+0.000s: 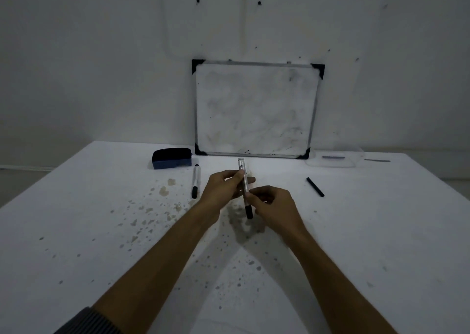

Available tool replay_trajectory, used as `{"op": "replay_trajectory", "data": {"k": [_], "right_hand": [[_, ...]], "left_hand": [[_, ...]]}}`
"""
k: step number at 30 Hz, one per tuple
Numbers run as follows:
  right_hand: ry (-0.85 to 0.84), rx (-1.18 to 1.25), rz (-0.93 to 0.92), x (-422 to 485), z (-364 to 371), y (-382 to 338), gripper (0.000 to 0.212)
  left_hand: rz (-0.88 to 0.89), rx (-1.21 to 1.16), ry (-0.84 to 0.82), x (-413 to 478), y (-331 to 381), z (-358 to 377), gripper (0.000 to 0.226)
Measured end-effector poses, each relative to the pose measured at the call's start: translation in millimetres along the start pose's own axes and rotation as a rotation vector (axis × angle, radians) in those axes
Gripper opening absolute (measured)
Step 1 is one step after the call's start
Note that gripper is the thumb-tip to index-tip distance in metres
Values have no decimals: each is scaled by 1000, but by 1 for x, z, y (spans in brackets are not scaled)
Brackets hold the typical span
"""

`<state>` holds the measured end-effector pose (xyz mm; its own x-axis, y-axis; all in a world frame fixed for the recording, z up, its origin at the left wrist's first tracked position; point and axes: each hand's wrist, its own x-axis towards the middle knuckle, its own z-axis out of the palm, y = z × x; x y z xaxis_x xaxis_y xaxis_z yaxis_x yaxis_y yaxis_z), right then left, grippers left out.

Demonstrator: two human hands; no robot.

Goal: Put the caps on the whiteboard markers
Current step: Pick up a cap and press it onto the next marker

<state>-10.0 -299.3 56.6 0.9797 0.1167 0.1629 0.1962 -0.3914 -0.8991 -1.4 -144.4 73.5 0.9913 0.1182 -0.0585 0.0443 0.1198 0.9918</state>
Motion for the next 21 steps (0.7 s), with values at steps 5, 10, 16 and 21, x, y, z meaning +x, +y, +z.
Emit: {"op": "replay_trajectory", "data": {"k": [5, 10, 16, 21], "right_hand": [[41, -93, 85, 5, -9, 8, 31], [227, -243, 190, 32, -19, 14, 35], [328, -530, 144, 84, -26, 25, 28], [342, -574, 160, 103, -15, 37, 26]], "left_hand": [[30, 69, -159, 10, -7, 10, 33], [270, 651, -84, 16, -38, -5, 33], [502, 1262, -155, 25, -66, -16, 55], [476, 1334, -139, 27, -69, -15, 56]]}}
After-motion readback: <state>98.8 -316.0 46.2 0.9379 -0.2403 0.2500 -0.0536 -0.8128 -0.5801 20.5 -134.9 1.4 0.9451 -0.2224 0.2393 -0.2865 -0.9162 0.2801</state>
